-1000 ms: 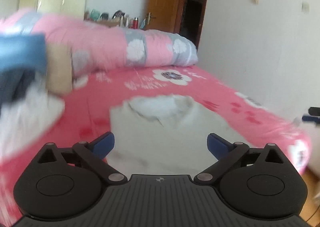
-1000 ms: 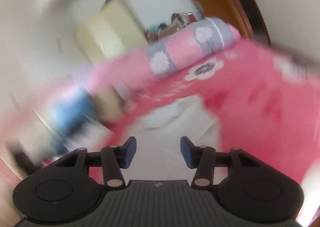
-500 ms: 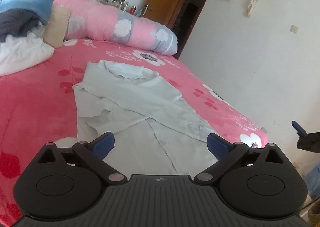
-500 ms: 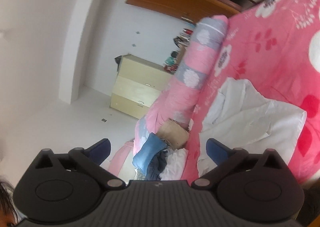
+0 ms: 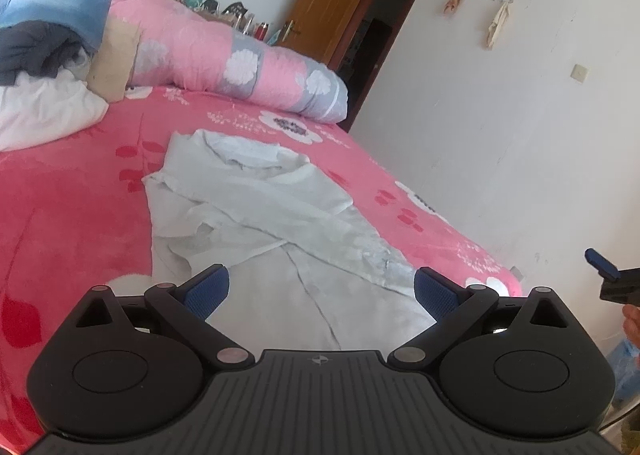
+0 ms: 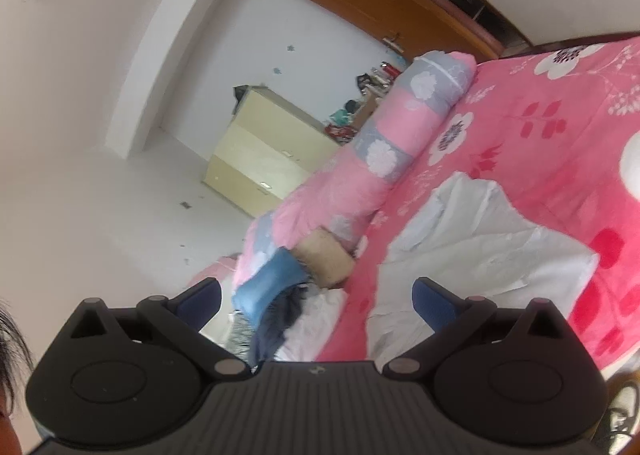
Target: Fold clothes
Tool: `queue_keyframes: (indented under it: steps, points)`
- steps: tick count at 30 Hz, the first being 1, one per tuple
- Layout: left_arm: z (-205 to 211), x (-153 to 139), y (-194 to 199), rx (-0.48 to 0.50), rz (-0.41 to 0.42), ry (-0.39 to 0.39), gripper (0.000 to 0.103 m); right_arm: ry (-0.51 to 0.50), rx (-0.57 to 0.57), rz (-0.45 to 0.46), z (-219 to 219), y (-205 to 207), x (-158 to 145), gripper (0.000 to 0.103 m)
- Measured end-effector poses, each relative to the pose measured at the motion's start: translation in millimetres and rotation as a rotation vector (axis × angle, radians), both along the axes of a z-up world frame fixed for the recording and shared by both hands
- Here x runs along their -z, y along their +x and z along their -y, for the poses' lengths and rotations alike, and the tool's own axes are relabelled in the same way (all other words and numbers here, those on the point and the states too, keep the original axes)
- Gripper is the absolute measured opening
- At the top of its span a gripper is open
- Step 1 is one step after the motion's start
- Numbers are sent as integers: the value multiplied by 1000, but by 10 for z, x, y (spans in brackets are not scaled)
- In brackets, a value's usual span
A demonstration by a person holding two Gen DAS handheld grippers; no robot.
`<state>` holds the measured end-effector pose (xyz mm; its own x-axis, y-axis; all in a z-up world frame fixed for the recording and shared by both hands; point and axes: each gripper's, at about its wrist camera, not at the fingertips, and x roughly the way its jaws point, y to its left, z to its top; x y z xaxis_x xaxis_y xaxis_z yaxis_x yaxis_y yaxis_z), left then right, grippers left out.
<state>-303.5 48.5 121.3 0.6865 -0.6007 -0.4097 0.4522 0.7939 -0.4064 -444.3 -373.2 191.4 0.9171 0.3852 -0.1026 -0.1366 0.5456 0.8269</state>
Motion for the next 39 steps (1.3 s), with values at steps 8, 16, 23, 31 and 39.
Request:
queue_keyframes:
  steps: [8,16,23,31,39]
  points:
    - [55,122,84,-7,-41,19,100,-23,1,-57,31,169,40,103]
    - [112,253,154,-26,-84,66,100,-187,70,-105,22,362,68,103]
    - [95,376,225,-88,-68,148,100,-251,82,-148,136,498,220,103]
    - [-141,670,321,-214,-113,231,100,-479,87,-443,410,1078,1006,102]
    - [-383,785,354,-262,-159,213,89,-583,81,-497,577,1586,1485,79]
